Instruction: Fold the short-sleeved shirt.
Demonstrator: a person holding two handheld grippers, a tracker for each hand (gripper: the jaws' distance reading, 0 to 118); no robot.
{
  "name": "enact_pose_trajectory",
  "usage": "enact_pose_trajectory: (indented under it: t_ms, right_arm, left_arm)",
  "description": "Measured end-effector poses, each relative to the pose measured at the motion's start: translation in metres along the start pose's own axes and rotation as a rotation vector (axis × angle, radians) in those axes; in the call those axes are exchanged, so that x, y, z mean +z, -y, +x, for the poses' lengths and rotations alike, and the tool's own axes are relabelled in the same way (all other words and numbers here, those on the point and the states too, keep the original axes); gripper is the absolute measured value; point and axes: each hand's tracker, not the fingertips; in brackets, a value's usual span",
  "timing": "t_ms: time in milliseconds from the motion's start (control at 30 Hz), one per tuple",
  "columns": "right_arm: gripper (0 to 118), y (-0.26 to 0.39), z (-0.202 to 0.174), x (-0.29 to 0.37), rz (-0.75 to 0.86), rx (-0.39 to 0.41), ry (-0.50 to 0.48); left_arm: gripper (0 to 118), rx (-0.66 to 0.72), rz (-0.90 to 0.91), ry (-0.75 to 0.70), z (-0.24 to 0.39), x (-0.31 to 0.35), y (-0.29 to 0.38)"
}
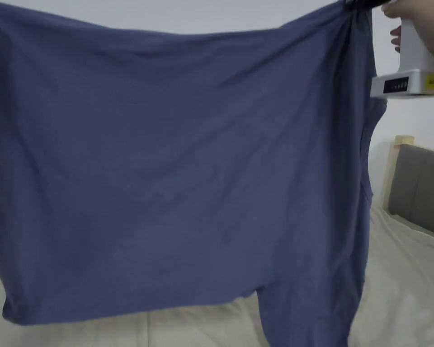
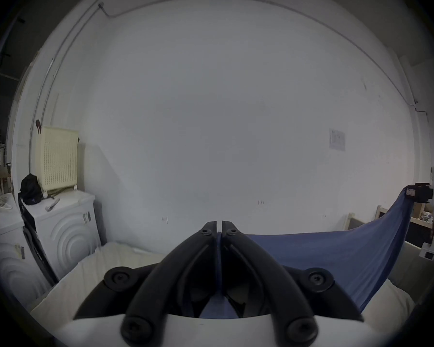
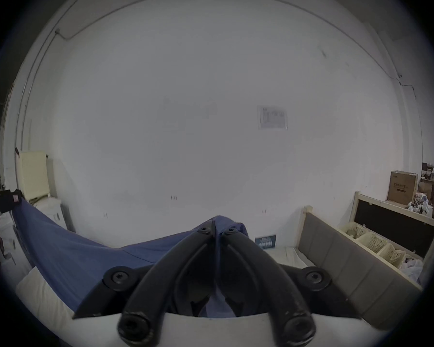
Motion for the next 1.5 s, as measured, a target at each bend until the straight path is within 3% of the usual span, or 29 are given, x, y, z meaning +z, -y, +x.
enact_pose_trajectory:
  t_ms: [167, 267, 467, 600, 733, 900, 1100, 1333, 1500]
  right_arm:
    - [1, 0.029, -0.007, -0.010, -0.011, 0.024, -0.013]
    - [1, 0.084, -0.008, -0.019, -0.088, 0.082, -0.047]
    - [1, 0.295, -0.004, -0.007, -0.400, 0.057, -0.172]
    - [2, 0.445, -0.002, 0.041, -0.646, 0.066, -0.211]
    - [1, 0.527, 0.017, 0.098, -0.785, 0.015, -0.209]
    - [2, 0.515, 0.042, 0.170, -0.719, -0.058, -0.257]
    - [1, 0.458, 0.076, 0.242, -0.613, -0.015, -0.266]
    - [1, 0.446, 0.109, 0.303, -0.611, 0.005, -0.268]
    - [1, 0.467, 0.130, 0.329, -0.691, -0.035, -0.239]
  left_arm:
    - [3, -0.009, 0.004, 0.000, -0.006, -0.007, 0.036]
    - [3, -0.062, -0.109, 0.007, -0.009, -0.013, 0.087]
    - [3, 0.090, -0.461, 0.111, -0.012, 0.006, 0.270]
    - [3, 0.133, -0.677, 0.113, -0.008, 0.057, 0.391]
    - [3, 0.264, -0.787, 0.123, -0.015, 0.120, 0.453]
    - [3, 0.278, -0.757, 0.123, -0.036, 0.183, 0.454]
    - [3, 0.308, -0.612, 0.116, -0.060, 0.254, 0.388]
    - [3, 0.267, -0.689, 0.128, -0.061, 0.309, 0.370]
    - [3, 0.189, -0.793, 0.147, -0.042, 0.341, 0.396]
